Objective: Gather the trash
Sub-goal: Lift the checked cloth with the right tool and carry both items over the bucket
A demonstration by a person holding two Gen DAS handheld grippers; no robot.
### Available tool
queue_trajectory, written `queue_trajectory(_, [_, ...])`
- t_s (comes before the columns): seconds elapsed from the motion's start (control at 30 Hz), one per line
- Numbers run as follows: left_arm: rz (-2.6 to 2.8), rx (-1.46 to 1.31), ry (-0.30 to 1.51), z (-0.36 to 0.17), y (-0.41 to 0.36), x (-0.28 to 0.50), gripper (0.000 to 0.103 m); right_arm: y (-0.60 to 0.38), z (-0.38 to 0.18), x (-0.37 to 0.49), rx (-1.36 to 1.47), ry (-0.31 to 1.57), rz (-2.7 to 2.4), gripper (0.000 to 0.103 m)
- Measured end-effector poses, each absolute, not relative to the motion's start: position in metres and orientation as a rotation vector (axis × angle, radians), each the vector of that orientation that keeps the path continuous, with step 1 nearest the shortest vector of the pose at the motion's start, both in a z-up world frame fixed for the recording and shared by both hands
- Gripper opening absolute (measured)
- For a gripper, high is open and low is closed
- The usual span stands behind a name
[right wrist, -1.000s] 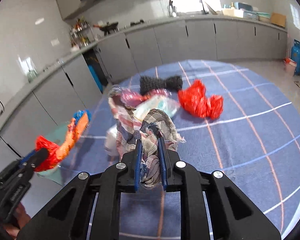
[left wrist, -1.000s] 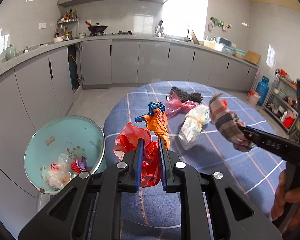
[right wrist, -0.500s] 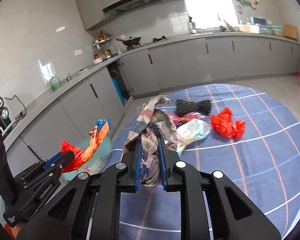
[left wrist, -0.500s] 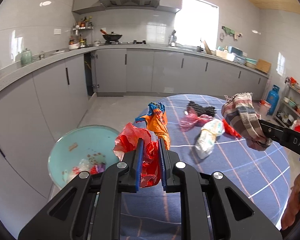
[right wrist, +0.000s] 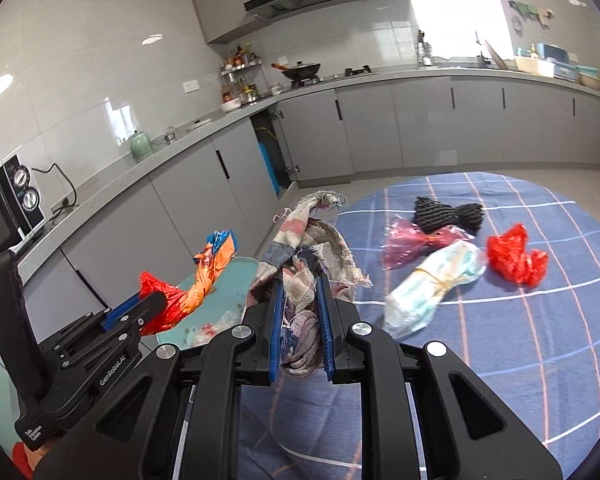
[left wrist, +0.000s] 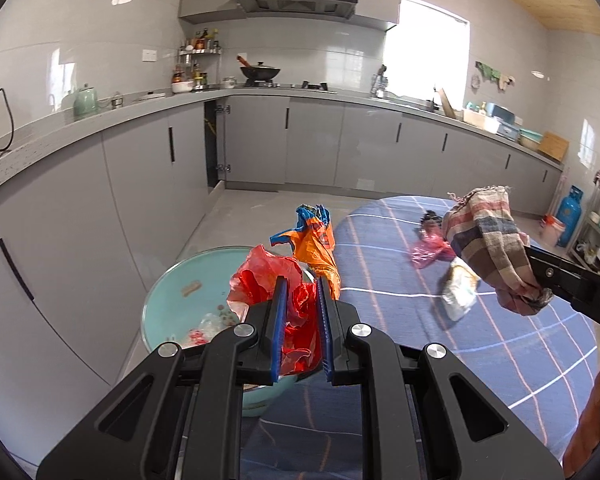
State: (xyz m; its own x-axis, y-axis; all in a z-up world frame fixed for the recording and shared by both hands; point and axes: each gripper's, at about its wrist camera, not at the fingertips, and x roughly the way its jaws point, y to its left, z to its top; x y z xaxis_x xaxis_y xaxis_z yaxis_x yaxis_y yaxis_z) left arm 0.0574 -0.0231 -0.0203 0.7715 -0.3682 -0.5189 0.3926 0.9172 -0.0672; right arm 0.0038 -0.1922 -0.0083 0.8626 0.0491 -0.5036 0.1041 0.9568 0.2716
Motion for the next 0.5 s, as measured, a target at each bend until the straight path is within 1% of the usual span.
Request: queue_trajectory(0.5, [-0.300, 0.002, 0.585, -0.027, 0.017, 0.088, 0.015, -0.146, -0.012, 0.047, 0.241, 0.564, 0.038, 0.017])
